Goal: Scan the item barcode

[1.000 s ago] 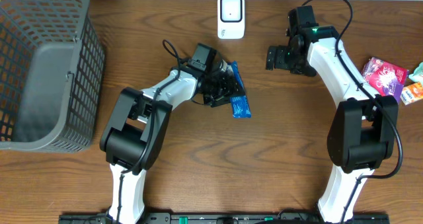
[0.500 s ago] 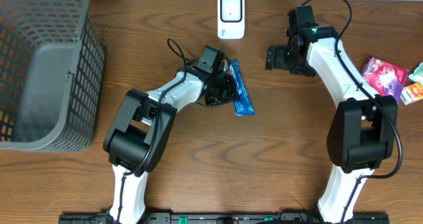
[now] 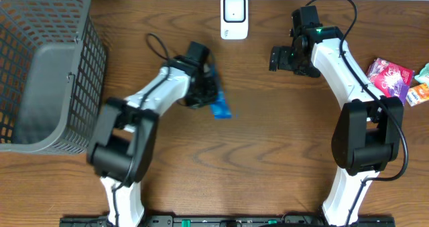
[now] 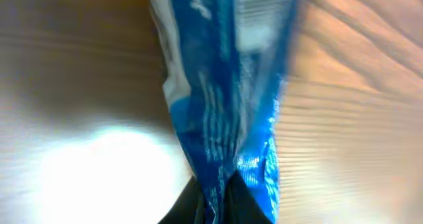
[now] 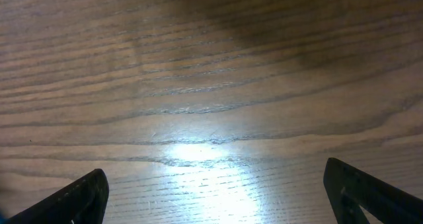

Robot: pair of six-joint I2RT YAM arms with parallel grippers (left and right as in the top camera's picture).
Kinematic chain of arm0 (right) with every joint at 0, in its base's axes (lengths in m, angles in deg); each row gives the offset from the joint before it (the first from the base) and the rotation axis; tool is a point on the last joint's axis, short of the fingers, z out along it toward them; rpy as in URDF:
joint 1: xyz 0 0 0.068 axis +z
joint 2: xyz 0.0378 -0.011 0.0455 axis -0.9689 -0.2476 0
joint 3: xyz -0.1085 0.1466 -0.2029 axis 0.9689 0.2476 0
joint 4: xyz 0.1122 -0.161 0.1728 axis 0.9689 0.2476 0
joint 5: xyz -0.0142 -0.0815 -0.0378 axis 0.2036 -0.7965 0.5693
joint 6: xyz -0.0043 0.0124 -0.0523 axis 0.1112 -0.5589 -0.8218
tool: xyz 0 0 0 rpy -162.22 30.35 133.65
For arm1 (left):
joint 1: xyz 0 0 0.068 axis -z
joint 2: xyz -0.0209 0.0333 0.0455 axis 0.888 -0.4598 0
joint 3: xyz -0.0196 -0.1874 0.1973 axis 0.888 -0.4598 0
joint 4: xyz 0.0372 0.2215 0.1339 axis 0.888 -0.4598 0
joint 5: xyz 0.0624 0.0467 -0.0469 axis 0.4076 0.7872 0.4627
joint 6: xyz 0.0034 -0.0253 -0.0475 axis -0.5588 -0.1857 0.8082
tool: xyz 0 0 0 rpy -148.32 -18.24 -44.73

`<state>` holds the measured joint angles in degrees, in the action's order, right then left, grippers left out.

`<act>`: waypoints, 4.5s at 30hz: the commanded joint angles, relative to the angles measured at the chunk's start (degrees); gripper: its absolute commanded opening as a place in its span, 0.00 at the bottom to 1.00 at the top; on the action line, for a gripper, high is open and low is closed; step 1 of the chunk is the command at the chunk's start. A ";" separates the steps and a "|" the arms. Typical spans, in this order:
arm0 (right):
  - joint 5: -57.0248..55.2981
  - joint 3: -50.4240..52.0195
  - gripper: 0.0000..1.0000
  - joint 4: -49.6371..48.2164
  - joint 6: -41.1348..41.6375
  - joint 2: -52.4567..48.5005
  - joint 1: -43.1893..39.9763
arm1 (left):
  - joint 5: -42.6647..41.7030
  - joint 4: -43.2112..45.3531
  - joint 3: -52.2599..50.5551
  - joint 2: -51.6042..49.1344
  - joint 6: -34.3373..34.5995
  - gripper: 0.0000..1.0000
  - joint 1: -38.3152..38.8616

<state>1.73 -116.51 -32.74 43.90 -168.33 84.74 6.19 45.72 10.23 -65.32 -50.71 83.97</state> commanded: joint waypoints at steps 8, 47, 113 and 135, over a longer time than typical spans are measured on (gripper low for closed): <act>-0.76 0.31 0.99 0.02 0.79 0.81 0.35 | 44.06 -7.98 -0.48 12.63 -17.53 0.07 1.03; -0.76 0.31 0.99 0.02 0.79 0.81 0.35 | 28.50 -7.39 -0.48 9.33 -8.20 0.27 19.34; -0.76 0.31 0.99 0.02 0.79 0.81 1.09 | 0.96 4.28 0.52 11.98 -2.29 0.08 4.87; -0.74 0.31 0.99 0.02 0.79 0.81 1.09 | 6.14 -5.60 -2.86 0.55 -1.25 0.08 15.13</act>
<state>1.73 -116.51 -32.74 43.90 -168.33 85.12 10.46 41.32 7.65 -63.04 -52.22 98.51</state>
